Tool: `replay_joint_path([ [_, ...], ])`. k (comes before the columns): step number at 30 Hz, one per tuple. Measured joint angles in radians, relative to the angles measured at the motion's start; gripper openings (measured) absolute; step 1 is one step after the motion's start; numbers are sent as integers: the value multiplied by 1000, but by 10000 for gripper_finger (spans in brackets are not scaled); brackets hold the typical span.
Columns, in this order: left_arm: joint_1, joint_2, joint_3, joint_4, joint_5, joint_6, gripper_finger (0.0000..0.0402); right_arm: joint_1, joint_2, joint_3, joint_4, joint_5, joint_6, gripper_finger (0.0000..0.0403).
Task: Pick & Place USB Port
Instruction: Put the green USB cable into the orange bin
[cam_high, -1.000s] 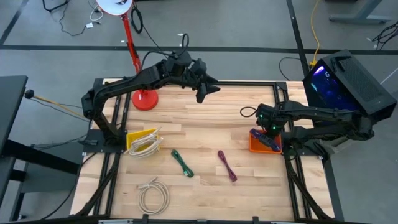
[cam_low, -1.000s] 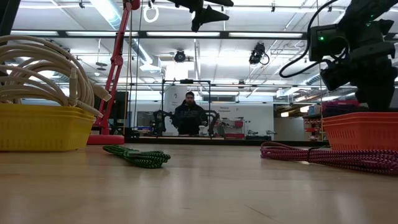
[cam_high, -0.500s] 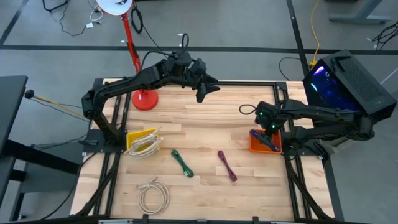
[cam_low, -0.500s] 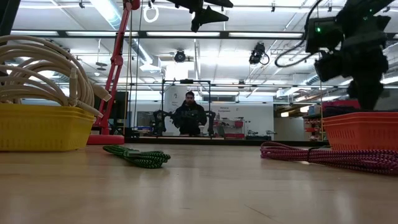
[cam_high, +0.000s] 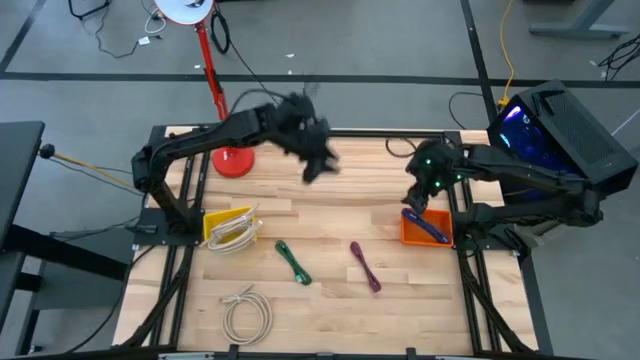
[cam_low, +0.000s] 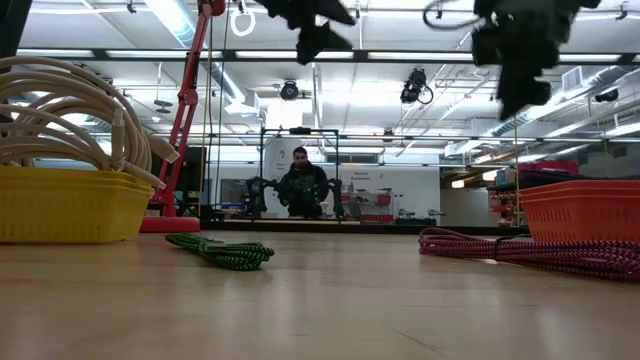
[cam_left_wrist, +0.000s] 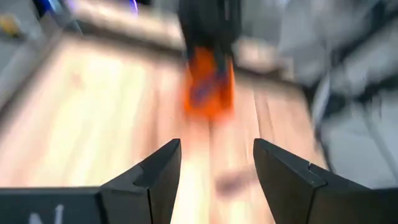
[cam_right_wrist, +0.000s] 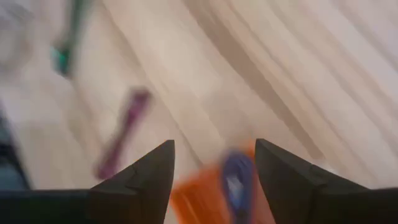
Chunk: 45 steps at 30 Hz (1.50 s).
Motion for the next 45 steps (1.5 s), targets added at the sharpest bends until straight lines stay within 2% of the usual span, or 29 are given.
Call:
replay_joint_path([
  [3, -66, 0, -20, -245, -76, 148, 206, 9, 0, 59, 108, -29, 21, 224],
  [6, -127, 1, -72, -406, -152, 276, 206, 12, 0, 112, 254, -31, 3, 224],
  [11, -219, 1, -169, -440, -132, 355, 206, -1, 0, 138, 529, 4, -31, 224],
  [18, -333, 2, -345, -347, -230, 496, 206, -41, 10, 138, 750, 18, -13, 215],
  [24, -413, 1, -481, -206, -336, 553, 206, -43, 17, 138, 780, -3, 22, 208],
  [29, -446, 1, -572, -58, -344, 531, 206, -24, 33, 138, 781, -3, 69, 208],
  [35, -481, 1, -620, -30, -290, 512, 206, 6, 55, 138, 795, -4, 89, 208],
  [40, -511, 6, -650, 35, -312, 483, 206, 35, 66, 138, 839, -3, 96, 208],
  [45, -529, 69, -649, 79, -317, 452, 206, 48, 69, 138, 855, -2, 96, 208],
])
